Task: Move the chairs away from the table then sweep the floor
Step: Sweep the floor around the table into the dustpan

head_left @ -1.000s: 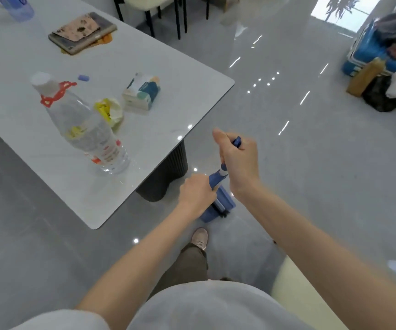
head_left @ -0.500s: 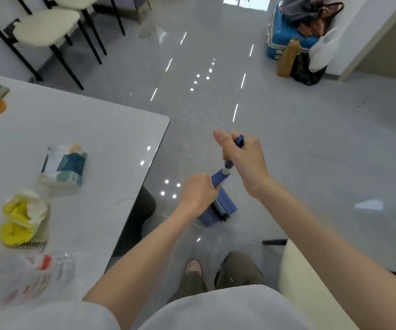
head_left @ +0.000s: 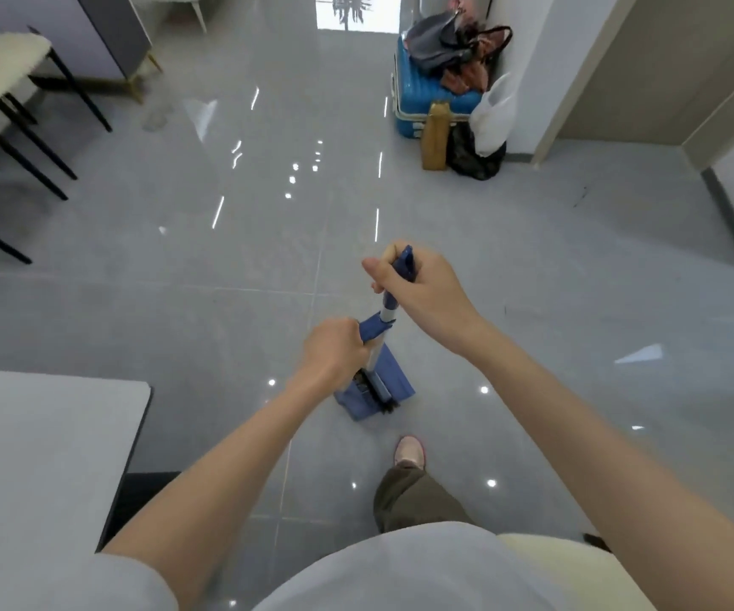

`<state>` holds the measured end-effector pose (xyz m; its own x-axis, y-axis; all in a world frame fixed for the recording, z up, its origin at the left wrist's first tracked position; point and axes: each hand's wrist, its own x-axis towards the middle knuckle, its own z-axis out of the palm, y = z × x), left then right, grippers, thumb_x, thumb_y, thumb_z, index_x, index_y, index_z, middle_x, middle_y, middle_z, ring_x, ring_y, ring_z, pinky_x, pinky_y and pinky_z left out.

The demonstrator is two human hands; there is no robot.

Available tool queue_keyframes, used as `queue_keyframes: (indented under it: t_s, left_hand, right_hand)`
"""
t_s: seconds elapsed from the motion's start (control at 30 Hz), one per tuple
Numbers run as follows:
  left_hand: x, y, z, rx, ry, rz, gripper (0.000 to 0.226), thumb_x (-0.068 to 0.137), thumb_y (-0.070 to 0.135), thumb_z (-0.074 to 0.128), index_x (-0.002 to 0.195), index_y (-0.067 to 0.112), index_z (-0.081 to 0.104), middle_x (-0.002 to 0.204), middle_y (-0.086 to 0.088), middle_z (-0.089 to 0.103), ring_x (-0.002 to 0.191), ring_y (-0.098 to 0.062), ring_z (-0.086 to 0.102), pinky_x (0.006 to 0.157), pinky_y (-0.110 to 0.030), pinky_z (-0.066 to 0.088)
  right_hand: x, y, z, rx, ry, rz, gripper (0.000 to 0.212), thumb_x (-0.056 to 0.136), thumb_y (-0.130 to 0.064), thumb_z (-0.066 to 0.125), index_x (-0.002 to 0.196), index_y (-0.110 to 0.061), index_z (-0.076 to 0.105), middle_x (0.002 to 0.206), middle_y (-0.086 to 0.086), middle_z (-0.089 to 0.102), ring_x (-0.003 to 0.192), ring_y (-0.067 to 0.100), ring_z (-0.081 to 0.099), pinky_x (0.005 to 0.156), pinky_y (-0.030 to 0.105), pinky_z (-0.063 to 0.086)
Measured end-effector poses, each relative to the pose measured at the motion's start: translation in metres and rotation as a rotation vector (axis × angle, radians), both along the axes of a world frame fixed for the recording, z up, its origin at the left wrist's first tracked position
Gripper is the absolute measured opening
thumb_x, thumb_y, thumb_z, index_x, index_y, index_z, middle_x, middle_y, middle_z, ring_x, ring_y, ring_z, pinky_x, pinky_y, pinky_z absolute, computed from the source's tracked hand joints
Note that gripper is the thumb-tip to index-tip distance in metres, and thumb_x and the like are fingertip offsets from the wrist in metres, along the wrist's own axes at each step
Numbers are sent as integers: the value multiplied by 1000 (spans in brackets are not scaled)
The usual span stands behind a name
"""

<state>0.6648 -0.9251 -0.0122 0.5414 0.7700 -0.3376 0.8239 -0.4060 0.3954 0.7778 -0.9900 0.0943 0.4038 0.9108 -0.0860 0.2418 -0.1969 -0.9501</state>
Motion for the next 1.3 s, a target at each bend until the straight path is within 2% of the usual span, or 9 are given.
queue_keyframes:
  t_s: [0.17, 0.3, 0.5, 0.6, 0.7, 0.93, 1.0, 1.13, 1.3]
  left_hand:
    - [101, 57, 13, 46, 37, -70, 25, 89, 31, 54, 74, 12, 49, 65, -3, 53, 59, -23, 50, 47, -27, 31]
    - [182, 105, 19, 70, 30, -164, 25, 90, 32, 54, 76, 11, 50, 71, -5, 56, 64, -23, 53, 55, -30, 36]
    - [289, 179, 8, 79, 44, -271, 23, 88, 31, 56, 76, 11, 52, 72, -5, 57, 65, -24, 54, 55, -29, 37]
    - [347, 225, 0, 54, 26, -321, 24, 87, 29, 55, 75, 10, 52, 72, -6, 58, 65, -25, 55, 56, -30, 39]
    - [402, 266, -4, 46, 23, -387, 24, 88, 29, 55, 73, 10, 51, 72, -6, 58, 64, -24, 54, 55, -30, 38]
    - [539, 342, 9, 79, -13, -571, 30, 91, 37, 53, 76, 11, 53, 71, -5, 58, 64, -22, 55, 56, -31, 38]
    - [567, 356, 9, 95, -17, -594, 34, 91, 39, 53, 75, 9, 56, 70, -5, 57, 64, -23, 54, 56, -30, 36]
    - [644, 385, 2, 111, -31, -658, 35, 90, 40, 54, 73, 10, 54, 69, -6, 56, 65, -25, 54, 56, -30, 35]
    - [759, 416, -14, 98, -24, -697, 32, 90, 42, 57, 79, 12, 59, 76, -7, 64, 67, -22, 57, 57, -28, 37]
  right_hand:
    - [102, 43, 10, 0, -141, -18, 34, 90, -30, 60, 87, 4, 55, 82, 26, 61, 77, 40, 59, 77, 50, 51]
    - [174, 81, 16, -10, -185, -89, 25, 91, -27, 59, 88, -2, 56, 82, 21, 63, 78, 35, 61, 78, 50, 51]
    - [265, 142, 12, -44, -219, -195, 17, 93, -18, 57, 94, -2, 56, 82, 12, 62, 80, 30, 61, 76, 37, 50]
    - [315, 182, 7, -61, -263, -227, 12, 91, -13, 55, 96, -1, 54, 86, 12, 64, 79, 26, 62, 79, 40, 52]
    - [362, 217, 7, -89, -264, -289, 7, 90, -7, 53, 97, -4, 54, 88, 6, 64, 81, 21, 62, 79, 35, 51]
    - [478, 280, 17, -107, -263, -434, 8, 92, -8, 51, 100, -9, 54, 76, -11, 57, 81, 16, 61, 81, 31, 50]
    - [501, 289, 16, -111, -275, -454, 10, 92, -8, 51, 102, -9, 54, 77, -10, 58, 82, 19, 62, 83, 34, 51]
    - [572, 315, 4, -109, -323, -512, 15, 92, -12, 54, 104, -5, 54, 84, 5, 65, 85, 24, 63, 84, 41, 52]
    - [680, 341, -12, -93, -297, -550, 16, 92, -10, 56, 107, -5, 57, 78, -24, 52, 82, 10, 58, 78, 18, 44]
